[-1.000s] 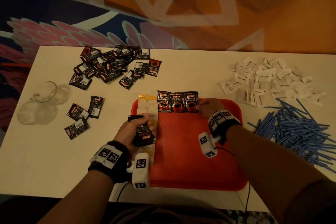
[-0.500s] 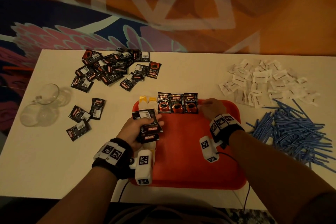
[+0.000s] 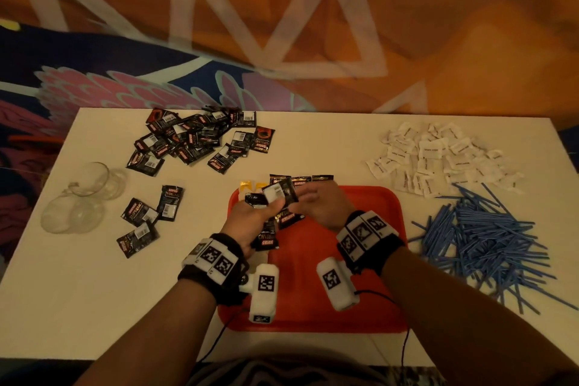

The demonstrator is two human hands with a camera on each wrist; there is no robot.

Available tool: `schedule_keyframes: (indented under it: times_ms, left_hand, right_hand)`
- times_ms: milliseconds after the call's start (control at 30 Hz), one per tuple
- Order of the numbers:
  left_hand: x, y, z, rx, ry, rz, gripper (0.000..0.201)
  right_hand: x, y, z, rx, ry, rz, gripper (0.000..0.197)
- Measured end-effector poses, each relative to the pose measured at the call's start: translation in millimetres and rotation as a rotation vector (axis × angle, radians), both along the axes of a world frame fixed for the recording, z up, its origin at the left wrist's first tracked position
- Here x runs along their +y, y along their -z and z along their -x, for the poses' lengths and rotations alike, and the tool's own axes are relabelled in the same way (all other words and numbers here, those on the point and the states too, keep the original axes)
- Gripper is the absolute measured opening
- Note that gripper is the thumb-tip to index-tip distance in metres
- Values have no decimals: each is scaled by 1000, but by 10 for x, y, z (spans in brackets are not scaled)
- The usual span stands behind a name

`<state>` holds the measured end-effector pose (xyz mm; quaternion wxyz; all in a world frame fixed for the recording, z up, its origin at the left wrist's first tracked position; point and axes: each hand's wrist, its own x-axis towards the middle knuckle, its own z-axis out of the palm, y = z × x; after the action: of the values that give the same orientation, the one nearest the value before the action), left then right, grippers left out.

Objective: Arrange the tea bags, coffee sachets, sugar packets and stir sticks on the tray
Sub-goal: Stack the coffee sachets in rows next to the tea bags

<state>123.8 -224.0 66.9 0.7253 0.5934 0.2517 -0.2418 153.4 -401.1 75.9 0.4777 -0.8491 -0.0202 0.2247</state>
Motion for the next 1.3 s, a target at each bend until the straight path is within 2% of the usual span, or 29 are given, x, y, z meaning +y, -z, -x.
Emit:
schedule_keyframes:
  times_ms: [33, 100, 167, 200, 267, 367, 433, 500, 567, 667, 767, 833, 933, 1033, 1100, 1200, 1300]
  left_hand:
    - [2, -37, -9, 9, -19, -13, 21]
    - [30, -68, -22, 94, -64, -1, 37]
    - [65, -58, -29, 205, -79, 65, 57]
    - [78, -65, -25, 251, -78, 108, 58]
    - [84, -101, -8, 291, -57, 155, 46]
    - [82, -146, -12, 206, -86, 128, 33]
    - [83, -128, -34, 135, -153, 64, 31]
    - [98, -103, -50, 95, -189, 32, 33]
    - [117, -102, -56, 70, -194, 18, 29]
    - [133, -111, -71, 58, -137, -20, 22]
    - [135, -80, -79, 51, -115, -122, 22]
    - [127, -43, -71, 49, -108, -138, 27]
    - [129, 19, -57, 56, -55, -152, 25]
    - [167, 70, -45, 35, -47, -208, 24]
    - [217, 94, -44, 39, -90, -244, 17]
    - [345, 126, -51, 68, -151, -277, 19]
    - [504, 161, -32, 112, -167, -235, 15]
  right_hand:
    - [-6, 8, -3, -6, 96, -28, 19]
    - [-13, -3, 13, -54, 265, -110, 14]
    - [2, -41, 41, -150, 306, -151, 15]
    - [20, -55, 65, -185, 274, -168, 17]
    - [62, -66, 117, -185, 183, -231, 27]
    - [96, -21, 182, -157, 93, -284, 34]
    - [105, -5, 217, -155, 126, -267, 41]
    - [128, -15, 235, -70, 218, -267, 35]
    - [143, -12, 231, 19, 222, -216, 22]
    - [149, 44, 210, 15, 122, -34, 21]
    - [154, 89, 190, 44, 148, -50, 19]
    - [160, 114, 189, 50, 130, -25, 18]
    - [176, 165, 214, 68, 98, 42, 13]
    - [218, 225, 246, 113, 84, 55, 18]
    - [235, 263, 255, 114, 69, 117, 22]
    - [226, 360, 183, 141, 139, 193, 20]
    - [229, 500, 40, 187, 234, 275, 19]
